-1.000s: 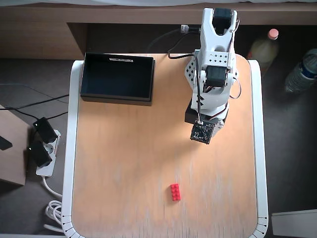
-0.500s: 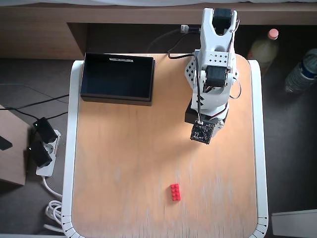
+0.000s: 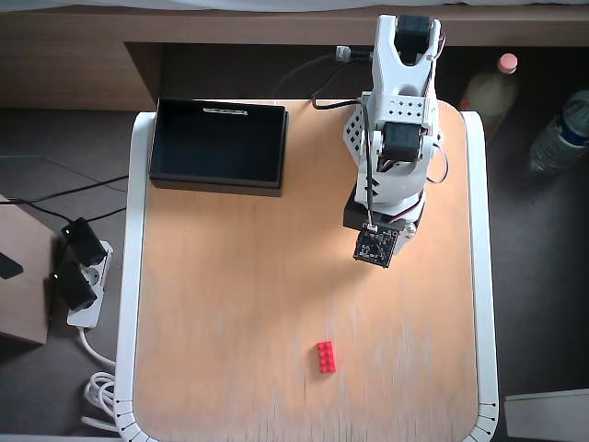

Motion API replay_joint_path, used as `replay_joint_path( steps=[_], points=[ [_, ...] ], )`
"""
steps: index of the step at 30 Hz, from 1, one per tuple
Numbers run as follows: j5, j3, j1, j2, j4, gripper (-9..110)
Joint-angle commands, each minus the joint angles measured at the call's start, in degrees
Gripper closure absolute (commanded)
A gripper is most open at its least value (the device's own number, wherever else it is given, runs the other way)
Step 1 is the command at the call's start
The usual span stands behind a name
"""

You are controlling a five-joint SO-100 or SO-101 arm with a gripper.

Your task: Grasp a lego block and put it in the bin.

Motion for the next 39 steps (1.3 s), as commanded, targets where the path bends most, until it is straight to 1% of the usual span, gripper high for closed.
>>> replay_joint_path(
  steps=[1, 29, 30, 33, 37, 39],
  points=[
    [-0.4, 9.0, -1.2, 5.0, 0.5, 101],
    [-0.2, 9.0, -1.3, 5.0, 0.5, 101],
    [0.5, 9.0, -1.3, 5.0, 0.5, 101],
    [8.9, 9.0, -0.6, 5.0, 0.5, 101],
    [14.4, 9.0, 0.1, 5.0, 0.3, 101],
    [15.4, 9.0, 0.5, 5.0, -0.8, 101]
  ],
)
